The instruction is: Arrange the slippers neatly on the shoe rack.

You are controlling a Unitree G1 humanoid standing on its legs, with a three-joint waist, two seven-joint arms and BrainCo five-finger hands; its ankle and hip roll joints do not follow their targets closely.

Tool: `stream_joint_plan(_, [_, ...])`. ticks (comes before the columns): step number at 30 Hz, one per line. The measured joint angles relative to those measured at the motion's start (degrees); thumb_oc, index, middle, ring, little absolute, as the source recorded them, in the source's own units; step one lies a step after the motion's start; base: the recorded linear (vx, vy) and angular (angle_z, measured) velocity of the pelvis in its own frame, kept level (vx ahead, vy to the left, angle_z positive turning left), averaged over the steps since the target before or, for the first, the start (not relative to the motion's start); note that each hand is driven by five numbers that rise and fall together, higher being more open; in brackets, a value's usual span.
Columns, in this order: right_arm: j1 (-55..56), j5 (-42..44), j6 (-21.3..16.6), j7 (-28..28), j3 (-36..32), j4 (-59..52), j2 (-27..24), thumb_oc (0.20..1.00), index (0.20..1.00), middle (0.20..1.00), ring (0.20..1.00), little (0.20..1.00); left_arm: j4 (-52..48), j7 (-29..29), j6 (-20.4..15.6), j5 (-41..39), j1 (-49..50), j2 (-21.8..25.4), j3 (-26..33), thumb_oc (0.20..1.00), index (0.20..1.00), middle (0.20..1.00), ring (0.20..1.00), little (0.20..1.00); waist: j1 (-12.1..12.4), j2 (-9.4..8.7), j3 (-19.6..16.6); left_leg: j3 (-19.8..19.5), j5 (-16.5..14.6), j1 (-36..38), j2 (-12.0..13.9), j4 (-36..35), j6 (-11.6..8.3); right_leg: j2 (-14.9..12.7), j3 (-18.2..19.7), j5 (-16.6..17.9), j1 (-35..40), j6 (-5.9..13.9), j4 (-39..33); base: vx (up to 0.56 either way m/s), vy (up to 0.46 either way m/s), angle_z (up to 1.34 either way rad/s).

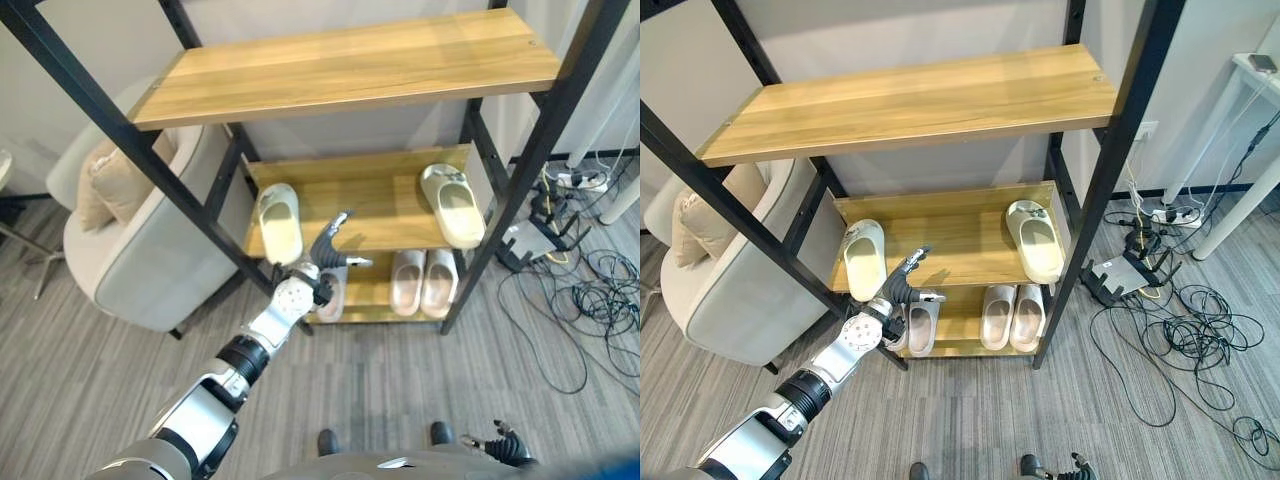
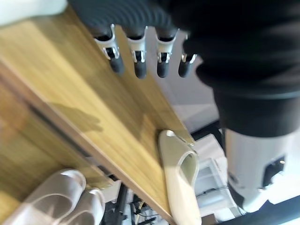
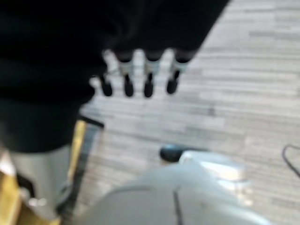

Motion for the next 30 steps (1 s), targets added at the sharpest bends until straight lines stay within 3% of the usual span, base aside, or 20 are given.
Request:
stream_joint_plan(4, [-0.68, 0.00, 0.01, -0.72, 0.49, -0.41, -0.92, 1.000, 1.000, 1.000, 1.000, 1.000, 1.03, 1.43, 0.04, 0.03, -5.41, 2.31, 0.75, 1.000, 1.000, 1.000, 1.000, 1.000, -0.31, 0.12, 0.84, 0.02, 0.46, -2.92, -0.44, 0.02, 0.13, -0.41, -0.05, 1.01, -2.60, 0.29, 0.01, -0.04, 0.010, -0.02])
stream_joint_plan(11, [-2.22, 0.00, -0.17, -1.27, 1.38, -0.50, -0.77, 1.000, 1.000, 1.000, 1.000, 1.000, 0.84, 2.70, 0.01, 0.06, -8.89, 5.26, 2.00, 1.000, 1.000, 1.000, 1.000, 1.000, -0.33, -1.78, 3.10, 0.06, 0.51, -3.97, -0.74, 0.03, 0.18, -0.75, -0.06, 1.10, -3.73, 0.43, 0.01, 0.00, 0.000, 0.00])
stream_joint_plan(15, [-2.75, 0.00, -0.67, -1.30, 1.37, -0.48, -0.77, 1.000, 1.000, 1.000, 1.000, 1.000, 0.54, 3.51, -0.01, 0.37, -10.95, 9.22, 2.07, 1.000, 1.000, 1.000, 1.000, 1.000, -0.33, -2.78, 3.77, -0.07, 0.75, -5.34, -0.78, 0.03, 0.15, -0.78, -0.29, 1.24, -5.01, 0.46, 0.02, -0.01, 0.006, 0.02])
stream_joint_plan(30, [-6.13, 0.01, -1.69, -1.88, 1.61, 0.63, -0.87, 1.000, 1.000, 1.000, 1.000, 1.000, 6.25, 9.62, 0.02, 10.50, -18.94, 14.57, 2.34, 1.000, 1.000, 1.000, 1.000, 1.000, -0.31, -5.11, 5.26, -0.39, 1.23, -8.73, -1.30, 0.04, 0.29, -1.21, -1.08, 1.69, -8.05, 0.78, 0.02, 0.00, 0.005, 0.02])
